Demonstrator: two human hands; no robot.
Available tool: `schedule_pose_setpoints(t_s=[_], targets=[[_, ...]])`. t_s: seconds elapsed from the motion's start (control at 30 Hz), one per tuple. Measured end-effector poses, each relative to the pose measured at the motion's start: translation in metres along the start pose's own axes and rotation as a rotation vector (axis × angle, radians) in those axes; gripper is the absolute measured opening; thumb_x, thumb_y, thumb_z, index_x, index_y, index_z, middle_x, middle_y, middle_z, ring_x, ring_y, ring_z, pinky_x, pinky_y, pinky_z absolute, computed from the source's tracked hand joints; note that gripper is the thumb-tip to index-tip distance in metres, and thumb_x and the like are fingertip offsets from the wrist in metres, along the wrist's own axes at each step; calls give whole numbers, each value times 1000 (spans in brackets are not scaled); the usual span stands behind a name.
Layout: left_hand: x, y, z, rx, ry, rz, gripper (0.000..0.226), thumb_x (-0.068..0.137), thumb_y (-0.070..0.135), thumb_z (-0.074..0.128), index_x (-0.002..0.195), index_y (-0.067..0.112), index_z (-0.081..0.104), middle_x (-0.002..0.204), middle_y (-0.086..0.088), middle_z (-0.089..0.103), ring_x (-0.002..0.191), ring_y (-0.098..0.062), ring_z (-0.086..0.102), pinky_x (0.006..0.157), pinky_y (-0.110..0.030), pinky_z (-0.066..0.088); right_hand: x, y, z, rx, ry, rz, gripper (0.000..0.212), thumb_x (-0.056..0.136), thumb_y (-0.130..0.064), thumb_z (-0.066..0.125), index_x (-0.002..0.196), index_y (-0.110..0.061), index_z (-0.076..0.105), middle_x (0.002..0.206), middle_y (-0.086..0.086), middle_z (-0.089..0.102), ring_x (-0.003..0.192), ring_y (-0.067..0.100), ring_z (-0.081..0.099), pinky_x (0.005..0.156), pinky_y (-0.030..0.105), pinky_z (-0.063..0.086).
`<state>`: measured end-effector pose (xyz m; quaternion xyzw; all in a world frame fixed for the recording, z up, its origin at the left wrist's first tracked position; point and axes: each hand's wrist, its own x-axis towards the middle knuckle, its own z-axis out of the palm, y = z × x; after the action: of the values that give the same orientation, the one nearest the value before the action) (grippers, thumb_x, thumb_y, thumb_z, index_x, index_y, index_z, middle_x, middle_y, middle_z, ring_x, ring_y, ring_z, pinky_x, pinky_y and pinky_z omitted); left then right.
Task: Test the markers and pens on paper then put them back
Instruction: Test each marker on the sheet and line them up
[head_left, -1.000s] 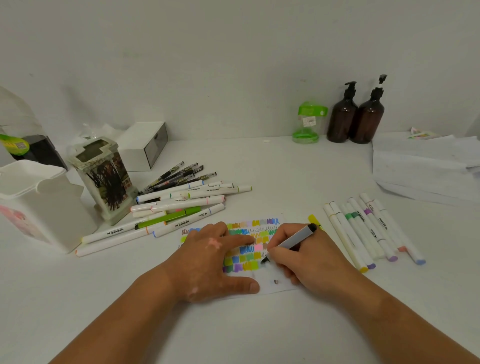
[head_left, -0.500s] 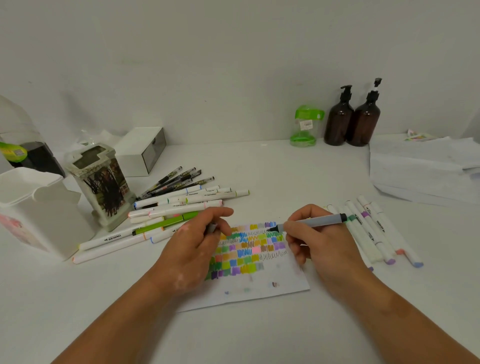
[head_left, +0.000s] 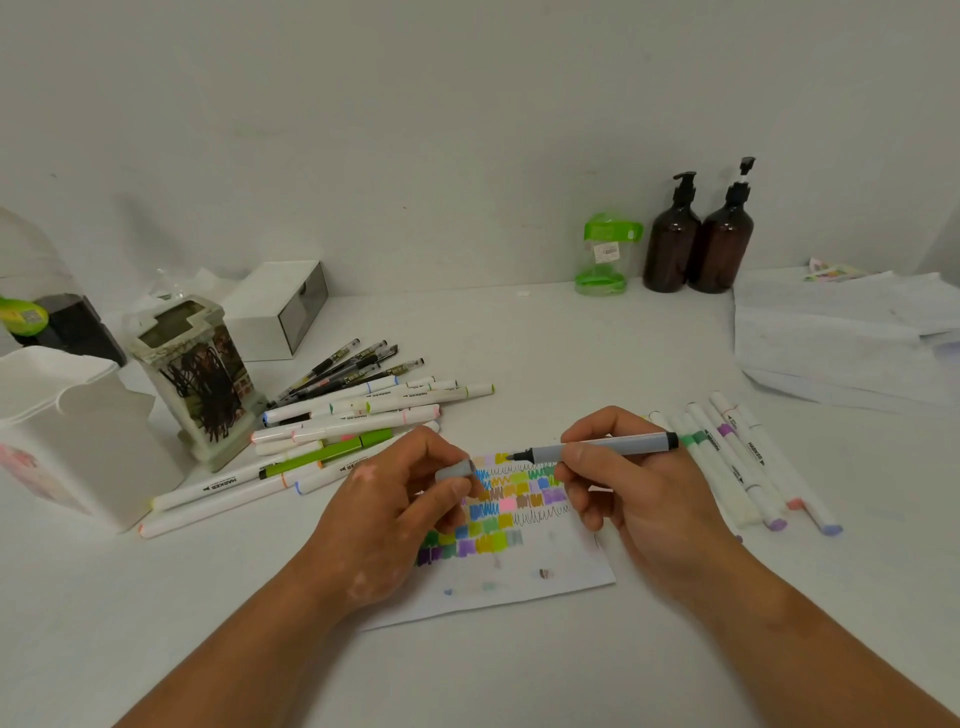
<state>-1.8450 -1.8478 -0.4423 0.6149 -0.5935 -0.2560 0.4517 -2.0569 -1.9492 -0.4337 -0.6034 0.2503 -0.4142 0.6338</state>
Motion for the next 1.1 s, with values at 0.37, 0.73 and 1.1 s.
schedule_pose_setpoints(t_s=[0.37, 0.73, 1.1], targets=[[-1, 2, 2, 32, -13, 55, 17, 88, 46, 59, 100, 43, 70, 80, 9, 71, 70, -13, 67, 60, -18, 54, -4, 2, 3, -132, -101, -13, 7, 82, -20, 73, 88, -22, 76, 70, 8, 72, 58, 17, 60, 49, 28, 48], [-1, 6, 0, 28, -38, 73, 17, 87, 45, 58, 99, 42, 70, 68, 6, 69, 60, -9, 66, 58, -26, 56, -4, 1, 11, -180, -92, 30, 11, 90, -11, 75, 90, -21, 80, 74, 9, 75, 59, 15, 64, 56, 25, 53], [3, 2, -1, 35, 72, 74, 18, 83, 48, 60, 97, 47, 72, 75, 17, 69, 71, -7, 67, 62, -17, 54, -3, -2, 6, -129, -174, 38, 26, 83, -44, 71, 100, -26, 79, 85, 11, 75, 64, 17, 61, 57, 27, 51]])
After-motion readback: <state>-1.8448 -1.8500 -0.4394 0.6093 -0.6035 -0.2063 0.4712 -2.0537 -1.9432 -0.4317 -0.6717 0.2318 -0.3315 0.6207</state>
